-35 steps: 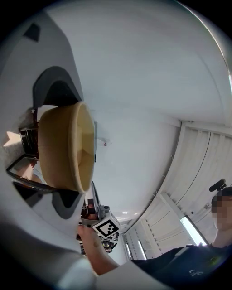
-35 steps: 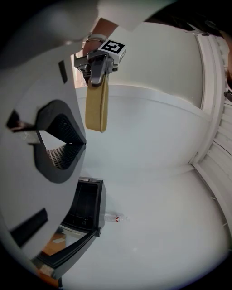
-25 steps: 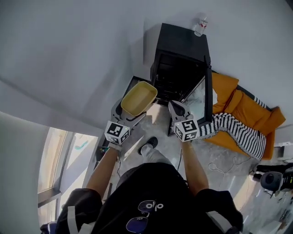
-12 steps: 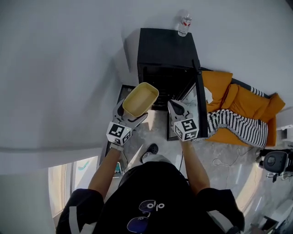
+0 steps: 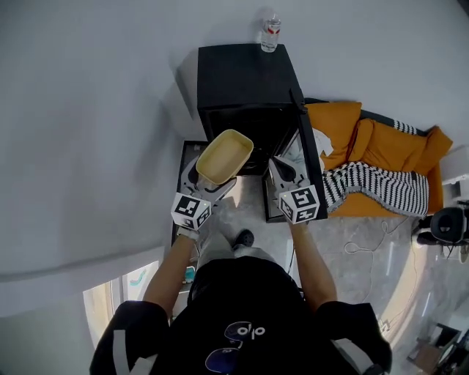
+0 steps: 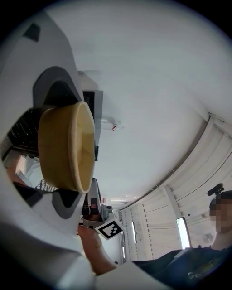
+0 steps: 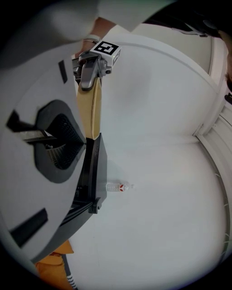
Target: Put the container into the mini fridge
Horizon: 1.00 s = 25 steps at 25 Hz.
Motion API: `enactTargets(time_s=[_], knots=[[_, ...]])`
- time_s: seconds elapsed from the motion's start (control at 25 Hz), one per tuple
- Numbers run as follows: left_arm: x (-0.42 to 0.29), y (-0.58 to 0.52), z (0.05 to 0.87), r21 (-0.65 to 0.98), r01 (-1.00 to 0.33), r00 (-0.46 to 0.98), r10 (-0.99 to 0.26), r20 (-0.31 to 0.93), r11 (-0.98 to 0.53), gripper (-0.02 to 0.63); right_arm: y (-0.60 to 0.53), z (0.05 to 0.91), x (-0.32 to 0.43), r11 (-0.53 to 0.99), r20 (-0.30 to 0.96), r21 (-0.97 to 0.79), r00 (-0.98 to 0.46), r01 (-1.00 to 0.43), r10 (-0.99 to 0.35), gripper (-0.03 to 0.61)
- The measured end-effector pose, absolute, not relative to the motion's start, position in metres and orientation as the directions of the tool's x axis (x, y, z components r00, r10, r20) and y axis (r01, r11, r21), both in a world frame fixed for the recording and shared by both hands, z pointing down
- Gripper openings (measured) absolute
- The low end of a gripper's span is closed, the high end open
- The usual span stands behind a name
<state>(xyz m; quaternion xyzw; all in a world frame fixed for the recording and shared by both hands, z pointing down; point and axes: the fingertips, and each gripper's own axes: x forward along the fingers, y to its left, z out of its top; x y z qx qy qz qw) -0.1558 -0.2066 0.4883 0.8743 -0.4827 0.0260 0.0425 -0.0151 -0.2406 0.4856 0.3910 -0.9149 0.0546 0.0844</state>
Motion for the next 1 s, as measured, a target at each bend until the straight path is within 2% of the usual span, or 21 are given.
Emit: enactTargets(time_s=[0.2,1.0], knots=[[-0.142,-0.217,0.497,0.056,-0.834,0.552,-0.828,0.098,-0.549,0.526,-0.238,0.488,0.002,0.666,0.194,-0.051,-0.661,-0.744,-0.725,0.008],[-0.131,-0.265,0.536,0.09,-0.819,0.574,-0.813,0.101,-0.567,0.526,-0.266,0.526,-0.008,0.607,0.206,-0.091,-0.612,-0.789,-0.764,0.008]])
